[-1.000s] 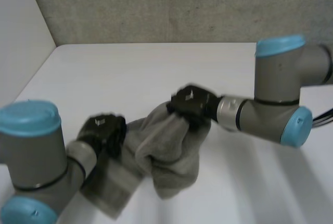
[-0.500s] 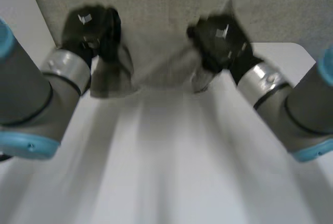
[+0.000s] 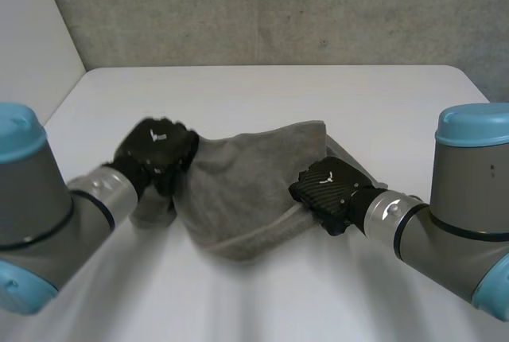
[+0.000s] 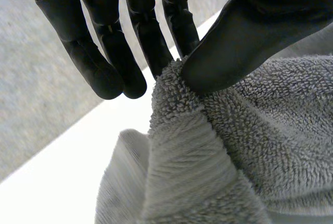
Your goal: Fold the towel.
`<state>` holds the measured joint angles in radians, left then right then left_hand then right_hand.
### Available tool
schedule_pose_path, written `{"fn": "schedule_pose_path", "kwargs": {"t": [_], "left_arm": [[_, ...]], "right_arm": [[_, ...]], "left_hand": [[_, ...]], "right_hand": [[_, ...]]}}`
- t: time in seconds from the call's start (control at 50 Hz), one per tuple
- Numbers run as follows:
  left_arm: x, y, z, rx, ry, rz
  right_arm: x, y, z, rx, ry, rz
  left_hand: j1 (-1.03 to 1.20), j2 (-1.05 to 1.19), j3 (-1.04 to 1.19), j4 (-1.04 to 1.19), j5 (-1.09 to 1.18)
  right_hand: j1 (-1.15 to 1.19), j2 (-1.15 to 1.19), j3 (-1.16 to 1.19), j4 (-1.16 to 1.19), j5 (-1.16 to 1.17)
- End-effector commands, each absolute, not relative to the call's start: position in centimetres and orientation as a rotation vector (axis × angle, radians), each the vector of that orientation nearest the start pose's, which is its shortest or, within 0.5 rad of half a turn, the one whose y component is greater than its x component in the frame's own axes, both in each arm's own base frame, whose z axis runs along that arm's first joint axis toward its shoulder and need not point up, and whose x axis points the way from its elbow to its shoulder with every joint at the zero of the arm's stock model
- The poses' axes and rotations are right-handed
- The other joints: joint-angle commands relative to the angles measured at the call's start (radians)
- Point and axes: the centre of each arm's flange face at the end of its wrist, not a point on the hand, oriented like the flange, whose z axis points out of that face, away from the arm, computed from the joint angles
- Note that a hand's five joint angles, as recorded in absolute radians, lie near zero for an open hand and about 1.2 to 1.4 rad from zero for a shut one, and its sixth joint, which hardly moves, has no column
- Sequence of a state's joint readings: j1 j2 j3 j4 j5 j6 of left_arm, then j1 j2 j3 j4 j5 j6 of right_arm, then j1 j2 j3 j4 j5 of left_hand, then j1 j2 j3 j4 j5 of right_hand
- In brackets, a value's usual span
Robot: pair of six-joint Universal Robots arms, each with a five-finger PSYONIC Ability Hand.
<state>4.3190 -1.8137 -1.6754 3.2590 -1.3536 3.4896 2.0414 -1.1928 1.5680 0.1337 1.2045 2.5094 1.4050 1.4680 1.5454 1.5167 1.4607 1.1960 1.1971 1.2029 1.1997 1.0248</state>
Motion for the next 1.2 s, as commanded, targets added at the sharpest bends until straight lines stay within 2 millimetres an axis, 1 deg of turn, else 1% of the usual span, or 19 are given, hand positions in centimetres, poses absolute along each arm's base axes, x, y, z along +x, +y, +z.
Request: {"fn": "schedule_pose_path", "kwargs": {"t": [0.02, 0.06, 0.12, 0.22, 0.32, 0.44, 0.46, 0.48, 0.5, 0.52, 0.54, 0.62, 0.66, 0.68, 0.74, 0.84, 1.02, 1.12, 1.2], "left_arm": [[-27.2, -26.7, 23.4, 1.186, 2.308, -2.151], [-28.1, -28.4, 22.3, 1.219, 2.353, -2.107], [-28.6, -29.2, 21.6, 1.230, 2.377, -2.081], [-30.4, -33.2, 18.1, 1.258, 2.446, -2.001], [-31.4, -35.8, 15.9, 1.257, 2.417, -2.005], [-32.1, -37.4, 14.9, 1.323, 2.289, -2.014], [-32.2, -37.7, 14.9, 1.342, 2.247, -2.022], [-32.3, -38.0, 15.2, 1.351, 2.211, -2.032], [-32.3, -38.0, 15.2, 1.351, 2.210, -2.032], [-32.3, -38.2, 15.5, 1.340, 2.194, -2.039], [-32.2, -38.3, 15.7, 1.317, 2.189, -2.039], [-31.7, -38.2, 16.5, 1.257, 2.195, -2.025], [-31.1, -37.3, 18.5, 1.200, 2.223, -2.035], [-31.1, -37.3, 18.5, 1.200, 2.223, -2.036], [-29.7, -34.1, 21.0, 1.159, 2.279, -2.052], [-28.5, -30.8, 22.5, 1.153, 2.269, -2.074], [-26.7, -25.5, 19.4, 1.202, 2.382, -1.929], [-27.1, -23.0, 17.5, 1.285, 2.441, -1.850], [-27.4, -21.2, 16.4, 1.344, 2.471, -1.801]], "right_arm": [[29.3, -21.4, 18.4, -1.489, 1.979, -1.509], [29.5, -22.1, 18.6, -1.411, 1.972, -1.565], [29.6, -22.7, 18.9, -1.347, 1.969, -1.603], [28.8, -24.9, 19.3, -1.113, 2.019, -1.658], [29.0, -25.0, 18.4, -1.096, 2.039, -1.624], [29.2, -25.0, 17.1, -1.106, 2.065, -1.577], [29.2, -25.0, 17.1, -1.106, 2.065, -1.577], [29.2, -25.0, 17.1, -1.106, 2.064, -1.578], [29.2, -25.0, 17.1, -1.106, 2.064, -1.578], [29.2, -25.1, 17.1, -1.104, 2.065, -1.579], [29.0, -25.2, 17.0, -1.100, 2.072, -1.580], [28.8, -25.3, 16.9, -1.094, 2.080, -1.576], [28.8, -25.2, 16.8, -1.094, 2.083, -1.571], [28.8, -25.2, 16.8, -1.094, 2.083, -1.571], [28.9, -25.1, 16.7, -1.097, 2.082, -1.567], [28.9, -25.1, 16.5, -1.101, 2.085, -1.560], [29.0, -24.9, 16.2, -1.106, 2.087, -1.549], [28.9, -25.0, 15.7, -1.104, 2.102, -1.534], [28.8, -25.0, 15.6, -1.100, 2.110, -1.529]], "left_hand": [[-0.009, -0.072, -0.149, -0.120, -0.239], [-0.009, -0.072, -0.149, -0.120, -0.239], [-0.009, -0.072, -0.149, -0.120, -0.239], [-0.009, -0.072, -0.149, -0.120, -0.239], [-0.009, -0.072, -0.149, -0.120, -0.239], [-0.009, -0.072, -0.149, -0.120, -0.239], [-0.055, -0.118, -0.195, -0.167, -0.285], [-0.395, -0.458, -0.536, -0.507, -0.626], [-0.399, -0.462, -0.539, -0.511, -0.629], [-0.809, -0.872, -0.949, -0.920, -1.039], [-1.025, -1.088, -1.165, -1.137, -1.255], [-1.059, -1.122, -1.200, -1.171, -1.290], [-1.062, -1.125, -1.203, -1.174, -1.293], [-1.062, -1.125, -1.203, -1.174, -1.293], [-1.062, -1.125, -1.203, -1.174, -1.293], [-1.042, -1.105, -1.182, -1.154, -1.272], [-0.814, -0.877, -0.954, -0.925, -1.044], [-0.596, -0.659, -0.736, -0.708, -0.826], [-0.590, -0.653, -0.730, -0.701, -0.820]], "right_hand": [[-0.151, -0.152, -0.158, -0.155, -0.154], [-0.315, -0.316, -0.322, -0.319, -0.318], [-0.315, -0.317, -0.322, -0.319, -0.319], [-0.292, -0.293, -0.299, -0.296, -0.295], [-0.289, -0.290, -0.296, -0.293, -0.292], [-0.277, -0.278, -0.284, -0.281, -0.281], [-0.277, -0.278, -0.284, -0.281, -0.281], [-0.277, -0.278, -0.284, -0.281, -0.281], [-0.277, -0.278, -0.284, -0.281, -0.281], [-0.277, -0.278, -0.284, -0.281, -0.281], [-0.277, -0.278, -0.284, -0.281, -0.281], [-0.277, -0.278, -0.284, -0.281, -0.281], [-0.277, -0.278, -0.284, -0.281, -0.281], [-0.277, -0.278, -0.284, -0.281, -0.281], [-0.277, -0.278, -0.284, -0.281, -0.281], [-0.277, -0.278, -0.284, -0.281, -0.281], [-0.277, -0.278, -0.284, -0.281, -0.281], [-0.277, -0.278, -0.284, -0.281, -0.281], [-0.280, -0.281, -0.287, -0.284, -0.284]]}}
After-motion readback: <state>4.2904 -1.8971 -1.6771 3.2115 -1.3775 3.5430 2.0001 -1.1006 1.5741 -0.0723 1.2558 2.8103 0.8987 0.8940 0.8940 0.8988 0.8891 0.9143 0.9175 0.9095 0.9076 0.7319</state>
